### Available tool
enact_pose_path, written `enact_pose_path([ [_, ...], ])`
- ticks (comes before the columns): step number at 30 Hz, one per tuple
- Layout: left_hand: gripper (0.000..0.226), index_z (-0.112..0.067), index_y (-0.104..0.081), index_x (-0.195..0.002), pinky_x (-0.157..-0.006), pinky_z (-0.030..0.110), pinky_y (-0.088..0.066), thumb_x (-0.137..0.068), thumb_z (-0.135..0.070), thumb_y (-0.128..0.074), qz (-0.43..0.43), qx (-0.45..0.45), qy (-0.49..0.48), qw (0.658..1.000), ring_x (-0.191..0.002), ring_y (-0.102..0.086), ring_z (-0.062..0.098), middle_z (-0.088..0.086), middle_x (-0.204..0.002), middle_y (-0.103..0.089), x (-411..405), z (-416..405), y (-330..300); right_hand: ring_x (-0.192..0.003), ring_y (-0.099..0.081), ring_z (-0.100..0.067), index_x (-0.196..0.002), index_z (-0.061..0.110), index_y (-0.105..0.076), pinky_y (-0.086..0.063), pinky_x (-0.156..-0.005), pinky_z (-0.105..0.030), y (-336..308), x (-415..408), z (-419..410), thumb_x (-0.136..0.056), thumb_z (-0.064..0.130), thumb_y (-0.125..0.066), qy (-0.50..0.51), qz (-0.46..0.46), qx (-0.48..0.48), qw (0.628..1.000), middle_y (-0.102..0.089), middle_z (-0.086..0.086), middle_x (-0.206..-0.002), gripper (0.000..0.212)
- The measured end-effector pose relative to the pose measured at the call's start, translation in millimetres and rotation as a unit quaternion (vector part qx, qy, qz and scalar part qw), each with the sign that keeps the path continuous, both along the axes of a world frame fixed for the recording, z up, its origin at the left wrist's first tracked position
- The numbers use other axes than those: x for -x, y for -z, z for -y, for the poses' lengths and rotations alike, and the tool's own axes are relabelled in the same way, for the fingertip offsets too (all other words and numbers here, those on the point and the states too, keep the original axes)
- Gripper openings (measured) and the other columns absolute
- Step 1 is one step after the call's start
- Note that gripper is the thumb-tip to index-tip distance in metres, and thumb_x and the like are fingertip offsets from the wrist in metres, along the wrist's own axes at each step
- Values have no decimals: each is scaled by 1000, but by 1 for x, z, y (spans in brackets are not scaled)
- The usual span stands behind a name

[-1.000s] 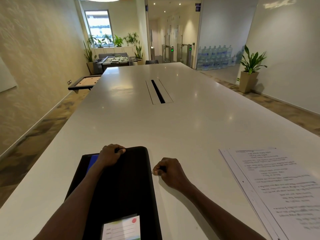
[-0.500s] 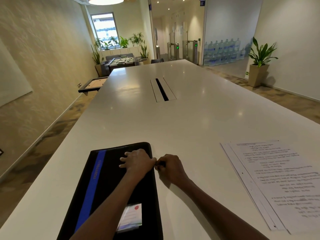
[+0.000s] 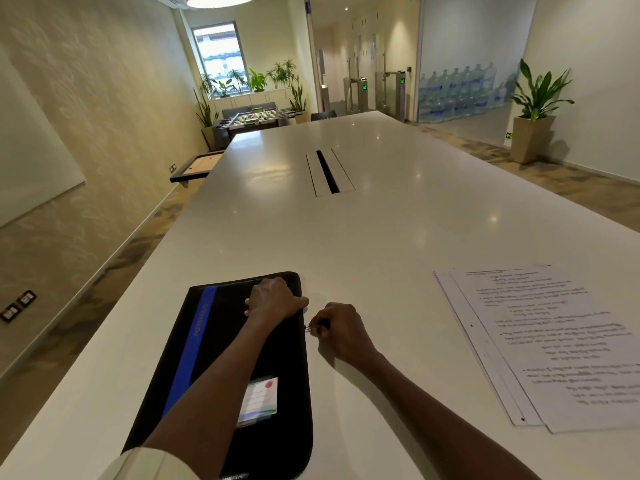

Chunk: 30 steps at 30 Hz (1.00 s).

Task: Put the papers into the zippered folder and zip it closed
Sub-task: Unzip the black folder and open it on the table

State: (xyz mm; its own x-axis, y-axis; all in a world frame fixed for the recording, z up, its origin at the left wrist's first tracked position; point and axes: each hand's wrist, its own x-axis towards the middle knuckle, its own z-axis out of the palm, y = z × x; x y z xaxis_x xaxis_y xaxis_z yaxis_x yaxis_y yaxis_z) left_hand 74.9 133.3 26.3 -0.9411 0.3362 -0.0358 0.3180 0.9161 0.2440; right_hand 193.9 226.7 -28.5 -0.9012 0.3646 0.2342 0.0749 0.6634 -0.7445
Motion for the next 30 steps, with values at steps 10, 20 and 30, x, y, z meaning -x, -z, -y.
enact_pose_path([
  [10,56,-8,-63,-103,-90,52,-52,-69,-52,-72,16,-9,-20,1000,-102,-60,34,14,-107,-62,-9,-3,-3,-75,-64,-17,-83,14,-81,-50,-68,-27,3,-38,15,-79,4,-66,-22,-4,9,1000,-73,-5,-82,18],
  [20,57,-15,-53,-104,-99,55,-44,-63,-46,-76,115,56,-26,992,-115,-54,37,13,-115,-56,-34,6,-1,-72,-60,-15,-81,14,-79,-37,-61,-14,5,-46,20,-81,8,-66,-14,-2,14,1000,-72,-6,-80,15],
  [30,38,-18,-54,-71,-57,23,-39,-77,-51,-70,0,59,8,998,-65,-57,11,1,-75,-60,-64,29,-2,-72,-62,-19,-83,17,-81,-48,-66,-31,8,-46,21,-79,9,-70,-27,-6,10,1000,-72,-6,-80,14],
])
